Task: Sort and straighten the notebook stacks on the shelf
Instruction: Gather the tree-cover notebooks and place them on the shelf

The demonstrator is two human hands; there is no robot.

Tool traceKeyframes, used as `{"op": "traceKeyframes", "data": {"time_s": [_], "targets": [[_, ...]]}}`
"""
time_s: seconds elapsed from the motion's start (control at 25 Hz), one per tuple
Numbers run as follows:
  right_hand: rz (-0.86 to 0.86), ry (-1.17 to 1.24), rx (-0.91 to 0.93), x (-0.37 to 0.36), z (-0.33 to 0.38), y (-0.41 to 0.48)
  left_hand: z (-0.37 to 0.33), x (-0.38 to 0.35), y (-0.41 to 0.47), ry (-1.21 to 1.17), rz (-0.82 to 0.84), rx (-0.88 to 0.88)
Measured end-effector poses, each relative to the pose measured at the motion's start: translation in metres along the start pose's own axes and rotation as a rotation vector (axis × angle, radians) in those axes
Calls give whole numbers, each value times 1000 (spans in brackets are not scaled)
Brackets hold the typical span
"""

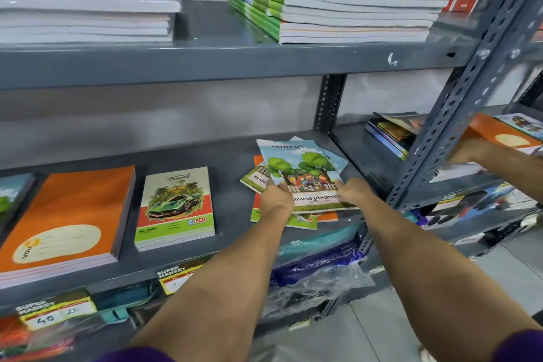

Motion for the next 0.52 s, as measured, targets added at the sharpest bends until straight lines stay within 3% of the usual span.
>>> {"op": "traceKeyframes", "data": {"time_s": [0.2,0.36,0.52], "targets": [[-175,334,48,11,-6,-9,7,8,16,-199,63,-85],[-198,547,130,13,30,-37,23,54,-4,-365,54,-126],[-256,555,306,9,108,-73,25,145,-26,-265,-65,-214]]}}
Point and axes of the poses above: each hand's wrist, its own y-axis towards the middle knuckle, its own x-axis out of the back of the hand, z = x × y, the point moved 10 cm from there along y, towards the middle knuckle, and after that the axes turned 11 degrees about z, right-handed, at the moved point
